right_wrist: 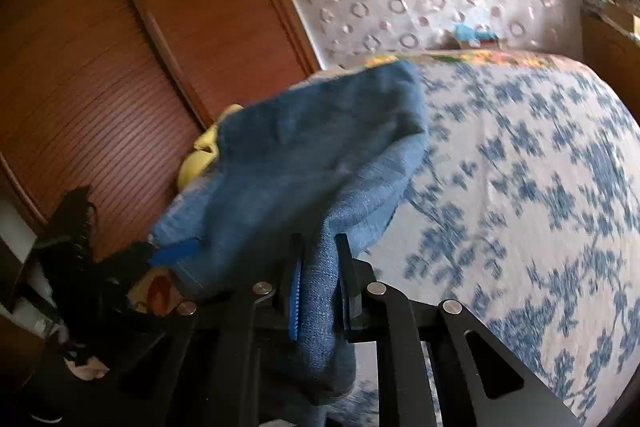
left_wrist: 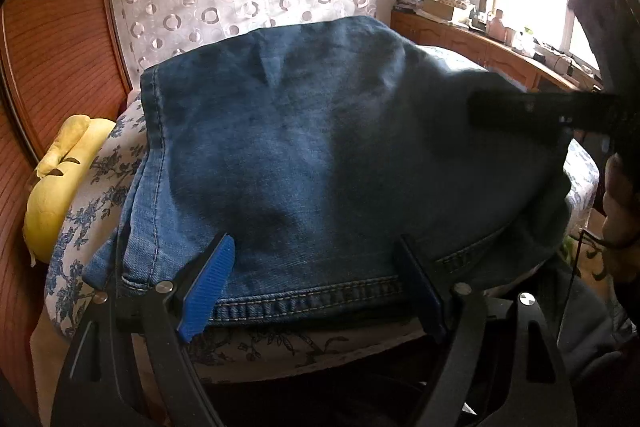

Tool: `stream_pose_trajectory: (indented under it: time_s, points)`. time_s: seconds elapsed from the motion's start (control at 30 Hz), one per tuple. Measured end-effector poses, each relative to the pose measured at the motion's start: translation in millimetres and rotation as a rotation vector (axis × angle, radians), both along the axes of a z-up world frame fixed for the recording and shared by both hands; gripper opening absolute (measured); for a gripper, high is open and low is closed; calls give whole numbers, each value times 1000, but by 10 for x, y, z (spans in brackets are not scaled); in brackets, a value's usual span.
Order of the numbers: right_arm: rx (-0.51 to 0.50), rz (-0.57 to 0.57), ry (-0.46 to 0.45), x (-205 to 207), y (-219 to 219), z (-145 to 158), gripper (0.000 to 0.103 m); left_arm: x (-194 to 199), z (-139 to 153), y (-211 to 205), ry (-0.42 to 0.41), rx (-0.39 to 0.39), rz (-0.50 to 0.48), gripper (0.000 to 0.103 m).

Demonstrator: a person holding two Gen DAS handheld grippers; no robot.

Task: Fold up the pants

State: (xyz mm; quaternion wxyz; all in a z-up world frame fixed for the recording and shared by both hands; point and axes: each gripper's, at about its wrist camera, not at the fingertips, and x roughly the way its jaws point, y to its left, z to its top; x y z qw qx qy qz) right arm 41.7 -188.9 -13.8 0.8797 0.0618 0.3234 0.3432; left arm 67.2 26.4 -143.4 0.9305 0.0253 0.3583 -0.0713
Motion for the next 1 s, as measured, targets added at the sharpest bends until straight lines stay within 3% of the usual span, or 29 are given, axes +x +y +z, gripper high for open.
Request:
stream_pose_trajectory:
  time_s: [0.3,0.73,1.0]
  points:
    - [13,87,-89,-95,289,292,12,-19,155,218,7,-118,-3,82]
    - [13,205,-123,-9,757,363,12,-312,556,944,-107,-107,163,82]
    - [-25,328,-94,214,1477,249,11,-450,610,1422,-133,-91,283,82]
